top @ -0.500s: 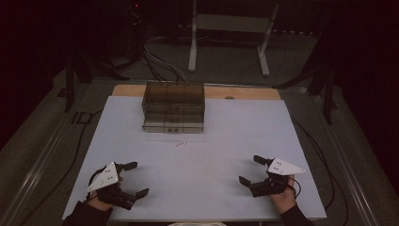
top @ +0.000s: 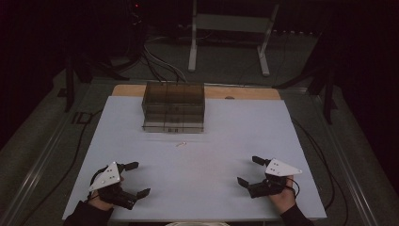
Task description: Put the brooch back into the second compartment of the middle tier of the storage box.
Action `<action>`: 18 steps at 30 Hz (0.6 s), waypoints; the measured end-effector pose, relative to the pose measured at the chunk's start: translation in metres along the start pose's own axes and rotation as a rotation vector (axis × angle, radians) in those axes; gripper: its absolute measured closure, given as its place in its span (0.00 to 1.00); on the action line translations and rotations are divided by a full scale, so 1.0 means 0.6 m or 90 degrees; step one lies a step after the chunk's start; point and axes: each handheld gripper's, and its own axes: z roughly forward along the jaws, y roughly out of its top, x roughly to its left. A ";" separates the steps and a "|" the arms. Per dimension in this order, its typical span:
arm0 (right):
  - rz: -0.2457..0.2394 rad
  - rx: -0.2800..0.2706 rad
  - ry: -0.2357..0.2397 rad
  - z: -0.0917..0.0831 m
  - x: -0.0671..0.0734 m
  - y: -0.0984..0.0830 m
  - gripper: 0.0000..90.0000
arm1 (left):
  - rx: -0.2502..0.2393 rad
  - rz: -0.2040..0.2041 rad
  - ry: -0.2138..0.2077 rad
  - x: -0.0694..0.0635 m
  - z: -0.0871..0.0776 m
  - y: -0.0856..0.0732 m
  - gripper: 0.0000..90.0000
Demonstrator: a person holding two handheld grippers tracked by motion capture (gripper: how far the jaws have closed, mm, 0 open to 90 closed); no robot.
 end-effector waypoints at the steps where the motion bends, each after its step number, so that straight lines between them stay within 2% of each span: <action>1: 0.004 -0.002 0.000 -0.001 0.000 0.001 0.00 | -0.001 -0.001 -0.001 0.000 -0.001 0.000 0.01; 5: -0.001 -0.007 -0.002 -0.003 0.003 0.004 0.00 | 0.003 0.005 -0.006 -0.003 -0.001 0.000 0.01; 11: 0.003 -0.020 -0.001 -0.006 0.004 0.007 0.00 | 0.005 -0.001 -0.017 0.000 0.001 0.000 0.01; 18: -0.012 -0.015 -0.012 -0.005 0.007 0.010 0.00 | 0.004 0.000 -0.032 -0.002 0.000 0.005 0.01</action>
